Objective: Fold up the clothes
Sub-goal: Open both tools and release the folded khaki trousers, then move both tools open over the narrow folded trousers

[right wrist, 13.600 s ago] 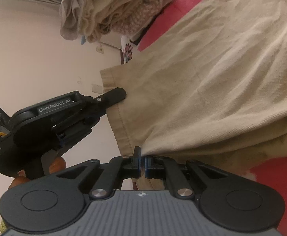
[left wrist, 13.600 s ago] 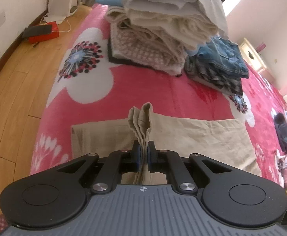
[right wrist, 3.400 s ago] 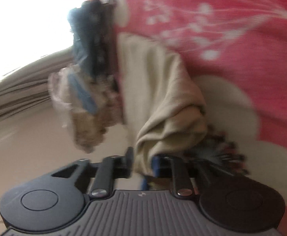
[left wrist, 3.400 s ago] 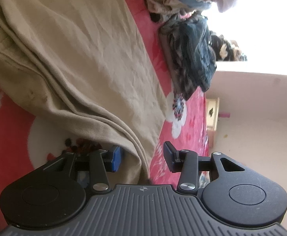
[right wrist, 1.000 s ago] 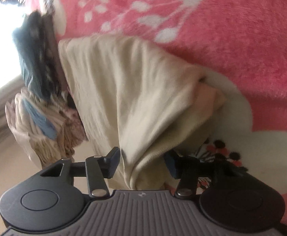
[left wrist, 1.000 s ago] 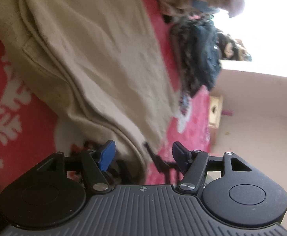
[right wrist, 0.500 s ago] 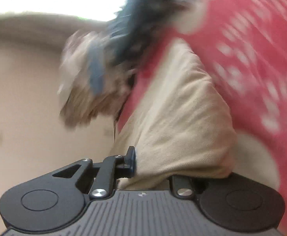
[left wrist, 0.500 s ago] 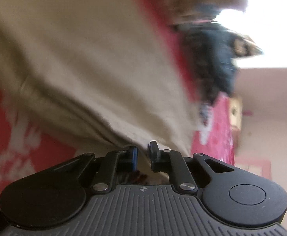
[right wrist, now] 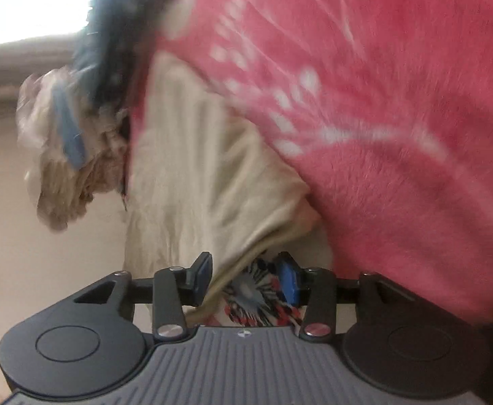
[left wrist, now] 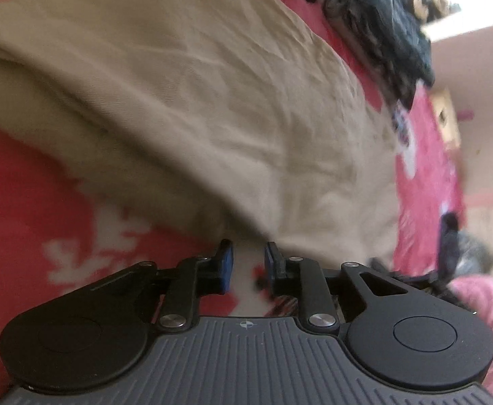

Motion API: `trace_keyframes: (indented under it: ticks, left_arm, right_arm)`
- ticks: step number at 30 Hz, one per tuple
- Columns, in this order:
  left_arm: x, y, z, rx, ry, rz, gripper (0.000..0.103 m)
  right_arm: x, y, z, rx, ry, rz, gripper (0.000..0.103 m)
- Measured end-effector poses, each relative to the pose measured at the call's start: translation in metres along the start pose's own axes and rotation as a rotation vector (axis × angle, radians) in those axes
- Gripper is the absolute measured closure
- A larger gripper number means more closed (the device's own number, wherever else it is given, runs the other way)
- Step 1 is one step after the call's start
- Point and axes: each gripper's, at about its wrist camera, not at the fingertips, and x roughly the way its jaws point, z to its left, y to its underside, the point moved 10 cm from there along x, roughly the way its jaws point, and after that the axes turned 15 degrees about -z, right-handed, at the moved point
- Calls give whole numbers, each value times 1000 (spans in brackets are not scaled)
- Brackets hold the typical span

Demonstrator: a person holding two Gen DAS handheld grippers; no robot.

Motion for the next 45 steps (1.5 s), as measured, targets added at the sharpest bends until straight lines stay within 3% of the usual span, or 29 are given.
trace_keyframes:
  ticks: [3,6,9,11,12,14,16,17,18,19,21,22,24,26,28,33,38,43,45]
  left_arm:
    - [-32,-5,-3,77,13,-46,78]
    - [-52,-21,-24,143,85,-136,78]
    - [-38,-33,-41,241,79,-207,77]
    - [-14,-35,-31,290,10,-227,77]
    - [-3,-33,-19,285,-17,-219,81]
    - [5,-31,1,207,3,-218,92]
    - [-4,-36,5,149,30,-209,92]
    - [-11,-39,3,143,35,-209,91]
    - [-19,-44,-1,159,39,-225,78]
    - [-24,-49,-5,187,39,-250,71]
    - [-29,-58,-11,235,35,-292,71]
    - [-32,-63,-14,259,33,-314,71]
    - [-23,-70,3,260,-27,-326,71]
    - [-13,-70,29,209,-82,-300,76]
    - [-21,-70,45,120,-62,-293,76]
    - [-69,-74,49,70,-49,-349,58]
    - [-75,-46,69,-49,-65,-295,51]
    - [-69,-32,91,-221,-65,-316,50]
    - [-68,-36,95,-264,-60,-348,49]
  right_arm:
    - [-18,-14,39,-262,-64,-90,73]
    - [-5,-12,75,-511,-117,-146,74]
    - [39,8,66,-725,-35,-108,74]
    - [59,19,32,-803,68,-52,83]
    - [59,21,27,-817,65,-57,83]
    - [50,18,39,-837,57,-72,81]
    - [41,15,60,-894,25,-110,79]
    - [38,15,73,-931,-5,-138,79]
    - [41,15,84,-964,-31,-152,79]
    - [47,16,95,-996,-55,-161,79]
    - [69,24,96,-1060,-54,-135,79]
    - [82,29,85,-1086,-9,-97,79]
    - [104,35,57,-1117,82,-31,82]
    - [99,32,60,-1102,73,-32,82]
    - [92,26,81,-1118,60,-58,79]
    - [103,26,141,-1152,-61,-93,79]
    - [157,35,176,-1133,-96,-66,79]
    - [222,34,181,-1055,-6,-88,79]
    - [225,41,170,-1059,29,-97,79]
